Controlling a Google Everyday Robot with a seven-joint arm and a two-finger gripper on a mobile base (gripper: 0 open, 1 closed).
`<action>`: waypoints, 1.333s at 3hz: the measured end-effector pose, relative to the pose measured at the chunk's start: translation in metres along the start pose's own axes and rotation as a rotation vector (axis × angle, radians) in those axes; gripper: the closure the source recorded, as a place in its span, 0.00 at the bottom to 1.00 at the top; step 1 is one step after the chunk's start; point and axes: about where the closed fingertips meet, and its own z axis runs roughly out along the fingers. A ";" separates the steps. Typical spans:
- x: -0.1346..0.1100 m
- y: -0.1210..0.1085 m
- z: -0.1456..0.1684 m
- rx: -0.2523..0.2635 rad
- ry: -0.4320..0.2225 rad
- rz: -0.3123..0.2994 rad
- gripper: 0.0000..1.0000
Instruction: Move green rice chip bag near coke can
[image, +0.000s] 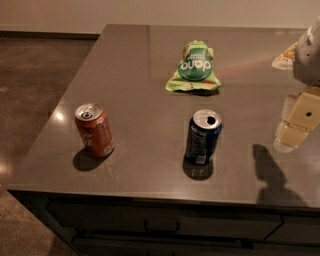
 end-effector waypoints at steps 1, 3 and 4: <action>0.000 0.000 0.000 0.000 0.000 0.000 0.00; -0.011 -0.034 0.005 0.010 -0.034 0.041 0.00; -0.024 -0.064 0.010 0.012 -0.094 0.065 0.00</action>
Offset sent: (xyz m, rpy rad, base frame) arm 0.0225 0.0010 -0.0006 0.0082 0.0414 -0.0271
